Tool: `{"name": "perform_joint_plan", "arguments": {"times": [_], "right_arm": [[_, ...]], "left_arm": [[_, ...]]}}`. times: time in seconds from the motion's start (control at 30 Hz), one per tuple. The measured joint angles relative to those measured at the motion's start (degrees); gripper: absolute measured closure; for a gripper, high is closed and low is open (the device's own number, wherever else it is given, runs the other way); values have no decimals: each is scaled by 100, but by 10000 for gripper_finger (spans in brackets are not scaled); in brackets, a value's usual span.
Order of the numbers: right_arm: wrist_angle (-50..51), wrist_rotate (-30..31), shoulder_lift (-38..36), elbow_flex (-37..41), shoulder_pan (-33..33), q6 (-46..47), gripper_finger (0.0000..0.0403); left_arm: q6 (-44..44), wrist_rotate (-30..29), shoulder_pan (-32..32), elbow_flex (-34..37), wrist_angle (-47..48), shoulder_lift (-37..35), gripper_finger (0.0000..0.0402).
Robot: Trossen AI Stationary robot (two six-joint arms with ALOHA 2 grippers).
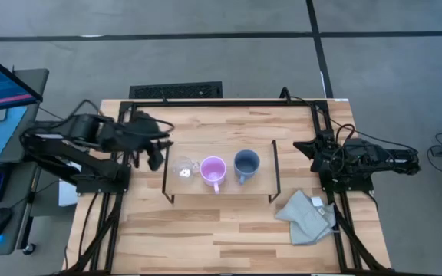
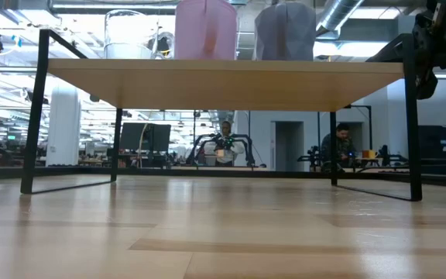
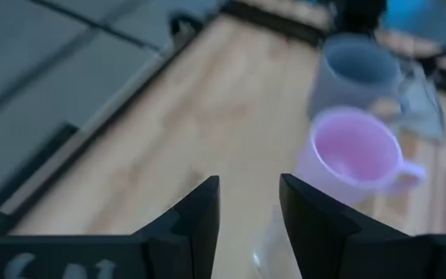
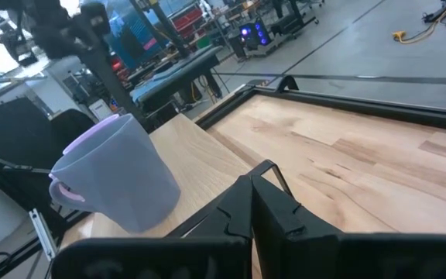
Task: Stack small to large cups/mugs on shelf
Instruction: Return to Home Position
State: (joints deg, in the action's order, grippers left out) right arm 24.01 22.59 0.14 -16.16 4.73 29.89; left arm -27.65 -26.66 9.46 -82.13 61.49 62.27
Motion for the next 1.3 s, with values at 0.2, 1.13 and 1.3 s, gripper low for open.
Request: {"name": "perform_joint_plan", "arguments": {"times": [0.2,1.13,1.3], "right_arm": [[-3,0,0,0,2,-38,379],[-106,15,1,12,0,-461,378],[-587,17,0,312,2,-488,379]], "left_arm": [[297,-1077,409,-2,-238,-462,298],[1256,-1038,679,4546,-4964,-3809,396],[1120,-1071,679,5049,-5383,-4059,396]]}}
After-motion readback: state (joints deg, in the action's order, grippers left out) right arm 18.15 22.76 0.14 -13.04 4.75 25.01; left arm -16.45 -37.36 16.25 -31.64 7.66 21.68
